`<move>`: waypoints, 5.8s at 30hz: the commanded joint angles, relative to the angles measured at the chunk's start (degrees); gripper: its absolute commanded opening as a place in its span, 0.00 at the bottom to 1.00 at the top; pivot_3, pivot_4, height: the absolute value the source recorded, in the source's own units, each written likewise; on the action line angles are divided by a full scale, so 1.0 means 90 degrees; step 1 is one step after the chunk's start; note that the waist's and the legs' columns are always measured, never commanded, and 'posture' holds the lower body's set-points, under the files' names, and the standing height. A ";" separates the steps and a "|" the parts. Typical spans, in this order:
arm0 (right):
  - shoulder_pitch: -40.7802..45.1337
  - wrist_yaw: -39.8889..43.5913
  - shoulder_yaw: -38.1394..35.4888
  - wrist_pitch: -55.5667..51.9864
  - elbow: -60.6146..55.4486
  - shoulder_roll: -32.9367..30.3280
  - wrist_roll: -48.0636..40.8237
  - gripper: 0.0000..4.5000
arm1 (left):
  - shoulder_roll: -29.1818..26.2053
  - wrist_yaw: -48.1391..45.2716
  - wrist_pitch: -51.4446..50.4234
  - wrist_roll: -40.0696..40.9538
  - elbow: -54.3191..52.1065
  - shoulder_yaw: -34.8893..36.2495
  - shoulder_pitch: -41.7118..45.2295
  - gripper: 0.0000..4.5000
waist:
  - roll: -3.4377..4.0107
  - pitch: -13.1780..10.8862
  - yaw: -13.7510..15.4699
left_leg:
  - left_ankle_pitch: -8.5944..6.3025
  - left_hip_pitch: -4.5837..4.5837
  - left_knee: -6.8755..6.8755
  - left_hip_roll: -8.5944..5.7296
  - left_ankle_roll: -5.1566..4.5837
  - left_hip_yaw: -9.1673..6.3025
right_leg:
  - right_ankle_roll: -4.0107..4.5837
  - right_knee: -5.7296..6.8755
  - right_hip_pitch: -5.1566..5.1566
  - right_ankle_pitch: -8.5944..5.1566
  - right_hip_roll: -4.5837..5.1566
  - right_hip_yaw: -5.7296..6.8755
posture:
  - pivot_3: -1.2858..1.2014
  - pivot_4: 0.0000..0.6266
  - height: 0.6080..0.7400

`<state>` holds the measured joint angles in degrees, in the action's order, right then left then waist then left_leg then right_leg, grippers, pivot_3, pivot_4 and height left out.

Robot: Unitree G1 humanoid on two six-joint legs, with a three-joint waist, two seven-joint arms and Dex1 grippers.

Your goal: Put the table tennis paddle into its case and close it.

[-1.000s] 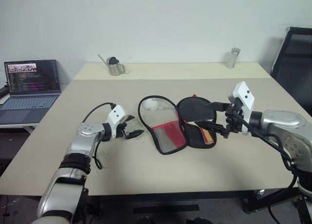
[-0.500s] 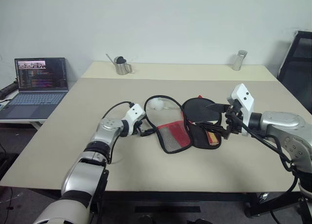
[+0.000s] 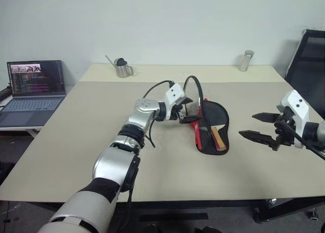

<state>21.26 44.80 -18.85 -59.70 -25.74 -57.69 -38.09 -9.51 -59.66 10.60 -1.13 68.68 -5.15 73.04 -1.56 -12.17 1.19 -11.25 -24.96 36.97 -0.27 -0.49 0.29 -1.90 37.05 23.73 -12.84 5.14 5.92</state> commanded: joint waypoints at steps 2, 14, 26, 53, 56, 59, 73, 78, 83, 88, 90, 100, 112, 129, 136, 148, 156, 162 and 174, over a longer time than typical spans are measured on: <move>-0.0208 -0.0225 -0.0362 -0.0111 -0.0341 -0.0030 -0.0127 1.00 | 0.0332 0.0617 0.0175 -0.0260 0.0381 -0.0051 0.0244 1.00 | 0.0000 0.0000 -0.0002 | 0.0000 0.0003 0.0002 0.0002 0.0000 0.0002 | -0.0005 0.0001 -0.0001 0.0003 -0.0001 -0.0005 | 0.52 0.24 1.00; 0.0295 -0.1119 0.0191 0.0008 0.0314 0.0607 0.0118 1.00 | 0.0458 0.0702 0.0301 -0.0285 0.0411 0.0154 0.0175 1.00 | 0.0001 0.0000 0.0002 | 0.0000 0.0005 0.0005 -0.0001 0.0000 0.0018 | -0.0010 -0.0002 0.0002 0.0012 0.0000 -0.0023 | 0.52 0.24 1.00; 0.1392 -0.1615 0.1069 0.0673 0.2479 0.1817 0.0992 1.00 | -0.1068 -0.1309 -0.0954 0.1131 -0.2022 0.0974 -0.1231 1.00 | 0.0006 0.0002 -0.0101 | 0.0001 0.0008 0.0003 0.0003 0.0000 0.0029 | 0.0012 0.0002 0.0007 0.0028 -0.0008 -0.0038 | 0.52 0.24 1.00; 0.2659 -0.1356 0.1654 0.1791 0.6016 0.3215 0.2236 1.00 | -0.1962 -0.0412 -0.2901 0.1833 -0.5502 0.0906 -0.2878 1.00 | 0.0008 0.0002 -0.0143 | 0.0003 0.0017 0.0007 0.0005 -0.0001 0.0040 | 0.0030 0.0010 0.0006 0.0047 -0.0014 -0.0058 | 0.52 0.24 1.00; 0.2721 -0.1319 0.1685 0.1872 0.6192 0.3361 0.2291 1.00 | -0.1990 -0.0384 -0.2921 0.1847 -0.5540 0.0881 -0.2907 1.00 | 0.0008 0.0003 -0.0148 | 0.0004 0.0019 0.0007 0.0006 -0.0001 0.0041 | 0.0030 0.0012 0.0005 0.0048 -0.0014 -0.0060 | 0.52 0.24 1.00; 0.2791 -0.1274 0.1773 0.1969 0.6378 0.3482 0.2398 1.00 | -0.2026 -0.0360 -0.2933 0.1840 -0.5574 0.0852 -0.2949 1.00 | 0.0010 0.0003 -0.0176 | 0.0004 0.0023 0.0008 0.0008 -0.0001 0.0044 | 0.0033 0.0013 0.0005 0.0050 -0.0017 -0.0065 | 0.52 0.24 1.00; 0.2874 -0.0941 0.2191 0.2104 0.6714 0.3817 0.2821 0.18 | -0.2349 -0.0511 -0.3118 0.1914 -0.5897 0.0792 -0.3330 1.00 | 0.0010 0.0008 -0.0315 | 0.0005 0.0039 0.0007 0.0022 0.0000 0.0056 | 0.0037 0.0019 0.0003 0.0053 -0.0028 -0.0079 | 0.52 0.24 1.00; 0.2877 -0.0889 0.2208 0.1942 0.6556 0.4002 0.2809 0.01 | -0.2934 -0.1156 -0.3416 0.2179 -0.6340 0.0828 -0.3970 1.00 | 0.0011 0.0010 -0.0354 | 0.0005 0.0053 0.0001 0.0031 0.0000 0.0067 | 0.0035 0.0021 0.0001 0.0052 -0.0031 -0.0090 | 0.52 0.24 1.00; 0.2927 -0.0820 0.2151 0.1685 0.6268 0.4171 0.2702 0.01 | -0.3257 -0.1397 -0.3623 0.2444 -0.6703 0.0916 -0.4366 1.00 | 0.0011 0.0010 -0.0341 | 0.0004 0.0056 0.0000 0.0052 0.0001 0.0071 | 0.0035 0.0016 0.0001 0.0051 -0.0051 -0.0092 | 0.52 0.24 1.00; 0.2900 -0.0818 0.2170 0.1302 0.5657 0.4409 0.2584 0.01 | -0.3447 -0.1469 -0.3782 0.2683 -0.7040 0.0992 -0.4735 1.00 | 0.0011 0.0010 -0.0351 | 0.0002 0.0057 -0.0004 0.0097 0.0005 0.0097 | 0.0046 0.0009 0.0015 0.0055 -0.0093 -0.0117 | 0.52 0.24 1.00; 0.2843 -0.0843 0.2193 0.1093 0.5313 0.4540 0.2527 0.01 | -0.3488 -0.1492 -0.3908 0.2840 -0.7224 0.1024 -0.4885 1.00 | 0.0011 0.0010 -0.0351 | 0.0001 0.0056 -0.0009 0.0114 0.0006 0.0119 | 0.0056 0.0016 0.0037 0.0060 -0.0113 -0.0143 | 0.52 0.24 1.00; 0.1963 -0.1182 0.2355 -0.0098 0.3366 0.5066 0.2167 0.01 | -0.3775 -0.1665 -0.4030 0.3166 -0.7773 0.1015 -0.5520 1.00 | 0.0011 0.0010 -0.0338 | -0.0006 0.0059 -0.0012 0.0126 0.0015 0.0166 | 0.0067 0.0013 0.0056 0.0067 -0.0127 -0.0209 | 0.52 0.24 1.00; 0.0389 -0.2354 0.1870 -0.2195 0.0450 0.5828 0.1550 0.01 | -0.4031 -0.1651 -0.4212 0.3421 -0.8344 0.1043 -0.6077 1.00 | 0.0010 0.0011 -0.0310 | -0.0012 0.0058 -0.0012 0.0129 0.0024 0.0169 | 0.0064 0.0007 0.0061 0.0063 -0.0125 -0.0215 | 0.52 0.24 1.00; -0.0287 -0.2983 0.1482 -0.3141 -0.0500 0.6297 0.1231 0.01 | -0.4064 -0.1649 -0.4214 0.3409 -0.8281 0.0890 -0.5892 1.00 | 0.0009 0.0012 -0.0298 | -0.0014 0.0056 -0.0014 0.0128 0.0026 0.0169 | 0.0066 -0.0003 0.0061 0.0061 -0.0123 -0.0213 | 0.52 0.24 1.00; -0.0312 -0.3002 0.1325 -0.3096 -0.1013 0.6036 0.1128 0.41 | -0.4018 -0.1536 -0.4221 0.3431 -0.8402 0.0920 -0.6012 1.00 | 0.0009 0.0012 -0.0297 | -0.0014 0.0056 -0.0015 0.0128 0.0026 0.0169 | 0.0066 -0.0003 0.0062 0.0061 -0.0123 -0.0214 | 0.52 0.24 1.00; 0.0383 -0.1347 0.1466 -0.2207 -0.1786 0.4249 -0.0231 0.98 | -0.3546 -0.0410 -0.4104 0.3050 -0.7711 0.1045 -0.5647 1.00 | 0.0007 0.0013 -0.0268 | -0.0015 0.0049 -0.0010 0.0128 0.0026 0.0158 | 0.0071 -0.0010 0.0061 0.0060 -0.0118 -0.0203 | 0.52 0.24 1.00; 0.0896 -0.1285 0.3319 -0.0171 -0.0094 0.3948 0.0992 0.98 | -0.3139 0.0641 -0.3676 0.2551 -0.6820 0.1112 -0.5028 1.00 | -0.0003 0.0017 -0.0257 | -0.0017 0.0045 -0.0010 0.0125 0.0025 0.0165 | 0.0066 -0.0013 0.0063 0.0062 -0.0122 -0.0203 | 0.52 0.24 1.00; 0.1090 -0.1396 0.3840 0.0717 0.0779 0.4287 0.1591 0.98 | -0.2606 0.1630 -0.3495 0.2095 -0.5724 0.1037 -0.4127 1.00 | -0.0005 0.0018 -0.0141 | -0.0017 0.0039 -0.0003 0.0121 0.0025 0.0165 | 0.0059 -0.0012 0.0063 0.0067 -0.0122 -0.0202 | 0.52 0.24 1.00; 0.1175 -0.1434 0.4028 0.1044 0.1175 0.4798 0.1909 0.98 | -0.1582 0.1676 -0.2354 0.1047 -0.1787 0.0502 -0.1775 1.00 | -0.0021 0.0026 -0.0125 | -0.0016 0.0033 0.0003 0.0115 0.0025 0.0168 | 0.0047 -0.0012 0.0064 0.0074 -0.0123 -0.0183 | 0.52 0.24 1.00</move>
<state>30.86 32.16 17.32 -51.59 -14.40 -14.92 -21.30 -24.10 -43.56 -13.10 9.69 48.48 -0.22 54.12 -1.75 -11.93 0.07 -11.40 -24.66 37.00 0.77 -0.27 1.80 -1.47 36.95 24.32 -12.17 4.03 4.28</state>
